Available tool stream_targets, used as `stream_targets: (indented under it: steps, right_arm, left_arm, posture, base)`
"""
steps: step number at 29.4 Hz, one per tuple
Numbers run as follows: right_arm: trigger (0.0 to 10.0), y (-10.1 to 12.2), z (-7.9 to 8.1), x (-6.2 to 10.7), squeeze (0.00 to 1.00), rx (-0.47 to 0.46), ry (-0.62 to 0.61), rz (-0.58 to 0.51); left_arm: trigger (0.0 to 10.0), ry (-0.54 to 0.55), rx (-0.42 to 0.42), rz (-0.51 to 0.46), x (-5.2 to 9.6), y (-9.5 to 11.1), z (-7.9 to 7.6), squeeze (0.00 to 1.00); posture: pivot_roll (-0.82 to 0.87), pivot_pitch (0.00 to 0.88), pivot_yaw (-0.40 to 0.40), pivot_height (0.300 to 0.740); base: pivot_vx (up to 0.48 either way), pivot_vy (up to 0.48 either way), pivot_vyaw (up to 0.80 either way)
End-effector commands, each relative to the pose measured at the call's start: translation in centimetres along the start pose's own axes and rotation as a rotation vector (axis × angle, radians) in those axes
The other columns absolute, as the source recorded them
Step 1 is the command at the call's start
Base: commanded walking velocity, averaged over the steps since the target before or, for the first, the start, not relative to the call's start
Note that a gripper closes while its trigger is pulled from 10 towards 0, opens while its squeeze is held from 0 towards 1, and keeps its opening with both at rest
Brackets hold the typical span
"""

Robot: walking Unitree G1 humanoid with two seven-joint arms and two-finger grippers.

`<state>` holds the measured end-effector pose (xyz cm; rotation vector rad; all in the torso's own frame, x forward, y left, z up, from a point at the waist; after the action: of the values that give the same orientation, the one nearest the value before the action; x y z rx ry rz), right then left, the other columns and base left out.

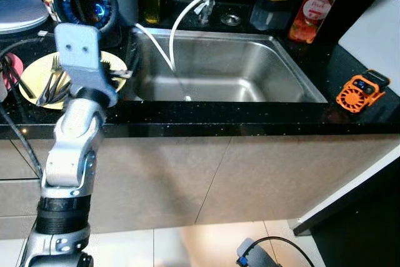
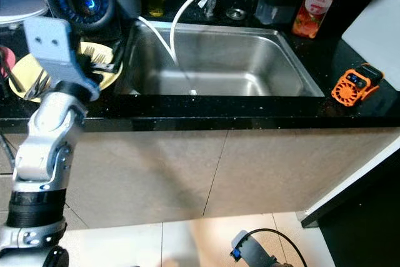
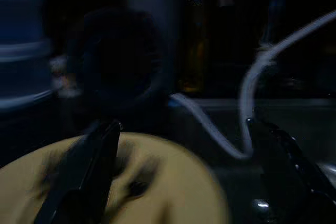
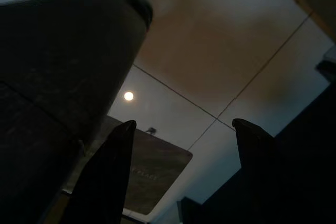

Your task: Kitchen organization

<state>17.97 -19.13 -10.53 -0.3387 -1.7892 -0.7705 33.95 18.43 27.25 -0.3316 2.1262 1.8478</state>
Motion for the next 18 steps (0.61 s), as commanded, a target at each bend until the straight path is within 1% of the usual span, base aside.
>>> stream_targets:
  steps: [1, 2, 3, 4, 5, 6, 7, 9, 10, 14, 15, 17, 18]
  right_arm:
    - [10.0, -0.1, -0.4, 0.1, 0.00, -0.014, -0.012, -0.001]
    - [10.0, -0.1, -0.6, 0.1, 0.00, -0.016, -0.018, 0.000]
    - [10.0, -0.1, -0.6, 0.1, 0.00, -0.016, -0.018, 0.000]
    - [10.0, -0.1, -0.7, 0.2, 0.00, -0.016, -0.028, 0.003]
    - [10.0, -0.1, -0.7, 0.2, 0.00, -0.016, -0.028, 0.003]
    - [10.0, -0.1, -0.8, 0.2, 0.00, -0.012, -0.032, 0.004]
    - [10.0, 0.0, -0.9, 0.2, 0.00, -0.009, -0.036, 0.004]
    - [10.0, 0.0, -0.9, 0.2, 0.00, -0.009, -0.035, 0.004]
    - [10.0, -0.1, -0.9, 0.2, 0.00, -0.010, -0.035, 0.006]
    - [10.0, -0.2, -0.9, 0.2, 0.00, -0.011, -0.036, 0.008]
    - [10.0, -0.4, -0.7, 0.2, 0.00, -0.009, -0.043, 0.019]
    - [10.0, -0.5, -0.7, 0.2, 0.00, -0.008, -0.046, 0.022]
    - [10.0, -0.6, -0.6, 0.2, 0.00, -0.008, -0.049, 0.025]
  left_arm:
    - [10.0, 0.058, 0.044, 0.047, 0.1, -1.0, 0.9, 0.00]
    - [10.0, 0.075, 0.062, 0.044, -0.1, -0.9, 1.1, 0.00]
    - [10.0, 0.075, 0.062, 0.044, -0.1, -0.9, 1.1, 0.00]
    - [10.0, 0.085, 0.083, 0.033, -0.5, -0.6, 1.0, 0.00]
    - [10.0, 0.085, 0.083, 0.033, -0.5, -0.6, 1.0, 0.00]
    - [10.0, 0.091, 0.095, 0.031, -0.8, -0.4, 0.9, 0.00]
    - [10.0, 0.110, 0.118, 0.042, -1.4, -0.4, 1.0, 0.00]
    - [10.0, 0.120, 0.127, 0.049, -1.5, -0.4, 1.0, 0.00]
    - [10.0, 0.130, 0.164, 0.070, -1.9, -0.7, 1.1, 0.00]
    - [10.0, 0.149, 0.192, 0.107, -2.3, -1.2, 1.3, 0.00]
    - [10.0, 0.169, 0.231, 0.148, -2.8, -1.8, 1.8, 0.00]
    - [10.0, 0.174, 0.240, 0.161, -2.9, -1.9, 2.0, 0.00]
    - [10.0, 0.189, 0.244, 0.183, -3.3, -2.0, 2.2, 0.00]
  posture:
    - [0.16, 0.089, -0.106, 0.740]
    - [0.15, 0.091, -0.108, 0.740]
    - [0.15, 0.091, -0.108, 0.740]
    - [0.15, 0.091, -0.111, 0.740]
    - [0.15, 0.091, -0.111, 0.740]
    - [0.15, 0.093, -0.110, 0.740]
    - [0.15, 0.093, -0.110, 0.740]
    - [0.15, 0.093, -0.110, 0.740]
    - [0.15, 0.093, -0.107, 0.740]
    - [0.14, 0.091, -0.106, 0.740]
    - [0.14, 0.093, -0.101, 0.740]
    - [0.14, 0.093, -0.101, 0.740]
    - [0.13, 0.101, -0.097, 0.740]
  base:
    - [0.000, 0.000, 0.78]
    - [0.000, 0.000, 0.00]
    - [0.000, 0.000, 0.00]
    - [0.000, 0.000, 0.00]
    - [0.000, 0.000, 0.00]
    - [0.000, 0.000, 0.00]
    - [0.000, 0.000, 0.00]
    - [0.000, 0.000, 0.00]
    - [0.000, 0.000, 0.00]
    - [0.000, 0.000, 0.00]
    - [0.000, 0.000, 0.00]
    - [0.000, 0.000, 0.00]
    - [0.000, 0.000, 0.00]
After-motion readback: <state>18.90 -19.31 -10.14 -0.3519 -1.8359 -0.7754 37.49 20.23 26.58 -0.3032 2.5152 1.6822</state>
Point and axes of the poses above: a point about 5 cm out from each wrist's last joint towards the gripper, its own x axis pointing back from the gripper into the wrist, its own y axis along the axis of the wrist's last joint, z = x × y, the point moved 2 cm from there along -x, pointing out of the wrist towards the gripper, and after that the axes turned 11 degrees about x, right-handed, at the moved point
